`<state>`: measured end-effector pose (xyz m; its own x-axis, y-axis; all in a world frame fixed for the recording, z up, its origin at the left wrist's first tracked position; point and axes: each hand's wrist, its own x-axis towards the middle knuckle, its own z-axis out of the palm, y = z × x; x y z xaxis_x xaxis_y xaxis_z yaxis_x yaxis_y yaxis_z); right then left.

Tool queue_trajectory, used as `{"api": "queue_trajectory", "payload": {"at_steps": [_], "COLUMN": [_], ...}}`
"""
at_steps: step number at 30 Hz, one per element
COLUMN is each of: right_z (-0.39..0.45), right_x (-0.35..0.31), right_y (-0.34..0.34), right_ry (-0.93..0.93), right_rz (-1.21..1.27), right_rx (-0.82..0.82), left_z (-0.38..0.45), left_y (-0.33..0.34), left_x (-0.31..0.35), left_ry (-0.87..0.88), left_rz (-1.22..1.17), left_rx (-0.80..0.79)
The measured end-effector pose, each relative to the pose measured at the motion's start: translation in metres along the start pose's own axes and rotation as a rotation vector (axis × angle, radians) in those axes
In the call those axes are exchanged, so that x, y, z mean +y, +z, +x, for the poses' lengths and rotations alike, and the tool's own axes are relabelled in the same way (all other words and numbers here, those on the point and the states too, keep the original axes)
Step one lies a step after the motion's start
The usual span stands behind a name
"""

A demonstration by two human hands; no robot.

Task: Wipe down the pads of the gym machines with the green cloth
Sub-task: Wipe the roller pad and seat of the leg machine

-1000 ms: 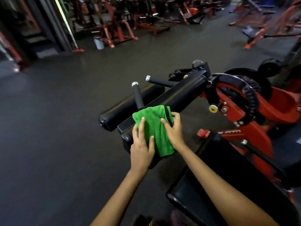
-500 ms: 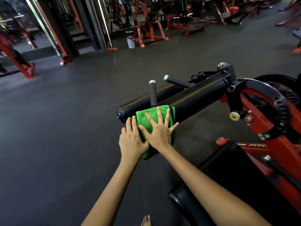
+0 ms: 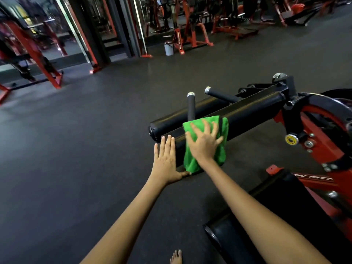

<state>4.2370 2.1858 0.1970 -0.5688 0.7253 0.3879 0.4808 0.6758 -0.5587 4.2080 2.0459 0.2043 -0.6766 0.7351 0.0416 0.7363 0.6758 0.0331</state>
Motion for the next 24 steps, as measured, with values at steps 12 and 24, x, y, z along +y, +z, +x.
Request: {"api": "queue_trajectory", "payload": {"at_steps": [12, 24], "right_z": [0.069, 0.078], "right_x": [0.058, 0.078], "right_y": [-0.023, -0.034], "right_ry": [0.185, 0.207], "right_rz": [0.025, 0.064], "right_rx": [0.035, 0.032], "left_z": [0.006, 0.096], "left_y": [-0.012, -0.013], "left_x": [0.000, 0.035], "left_ry": [0.020, 0.471], "left_rz": [0.089, 0.183], "left_rx": [-0.001, -0.005]}}
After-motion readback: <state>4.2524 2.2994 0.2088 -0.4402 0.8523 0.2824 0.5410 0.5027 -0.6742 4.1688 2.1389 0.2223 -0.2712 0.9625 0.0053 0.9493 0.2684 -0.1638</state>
